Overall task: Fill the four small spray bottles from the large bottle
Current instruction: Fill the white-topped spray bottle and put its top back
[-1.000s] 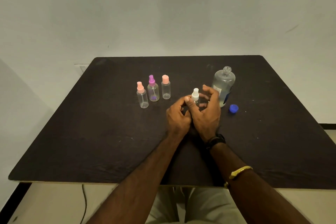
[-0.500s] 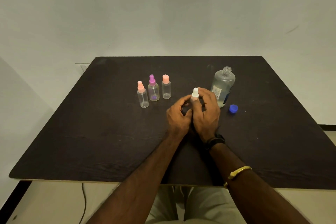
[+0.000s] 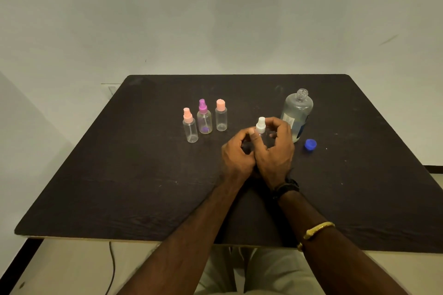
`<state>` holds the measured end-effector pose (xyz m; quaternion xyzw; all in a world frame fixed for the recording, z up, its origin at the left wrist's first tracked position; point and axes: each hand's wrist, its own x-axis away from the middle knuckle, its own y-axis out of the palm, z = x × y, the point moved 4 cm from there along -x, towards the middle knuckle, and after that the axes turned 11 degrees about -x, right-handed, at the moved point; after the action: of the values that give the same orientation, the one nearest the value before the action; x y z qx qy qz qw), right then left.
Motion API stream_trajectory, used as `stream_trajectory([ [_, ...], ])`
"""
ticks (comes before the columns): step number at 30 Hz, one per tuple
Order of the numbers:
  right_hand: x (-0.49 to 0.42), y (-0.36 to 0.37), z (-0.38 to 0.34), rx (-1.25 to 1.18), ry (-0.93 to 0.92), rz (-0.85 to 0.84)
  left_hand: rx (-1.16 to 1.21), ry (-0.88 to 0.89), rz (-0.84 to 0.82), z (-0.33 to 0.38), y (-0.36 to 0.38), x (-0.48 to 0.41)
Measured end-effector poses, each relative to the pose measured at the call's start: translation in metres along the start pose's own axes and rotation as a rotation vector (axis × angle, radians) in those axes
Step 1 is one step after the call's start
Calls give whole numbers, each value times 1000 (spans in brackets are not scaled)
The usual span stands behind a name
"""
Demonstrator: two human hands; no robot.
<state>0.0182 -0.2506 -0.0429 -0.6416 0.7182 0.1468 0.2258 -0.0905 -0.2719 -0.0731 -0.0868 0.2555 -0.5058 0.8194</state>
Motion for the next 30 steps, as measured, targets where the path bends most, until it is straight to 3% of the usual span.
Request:
stream_trajectory([
  [5,1,-1,-2,-22,2,23,-19,-18,-51,-1,2,-1],
  [16,-2,-3,-3,-25,-15,43,-69,55,-1,5,-2,0],
  [30,-11,5,-18,-14,-44,-1,-67,14,50,3,-5,1],
])
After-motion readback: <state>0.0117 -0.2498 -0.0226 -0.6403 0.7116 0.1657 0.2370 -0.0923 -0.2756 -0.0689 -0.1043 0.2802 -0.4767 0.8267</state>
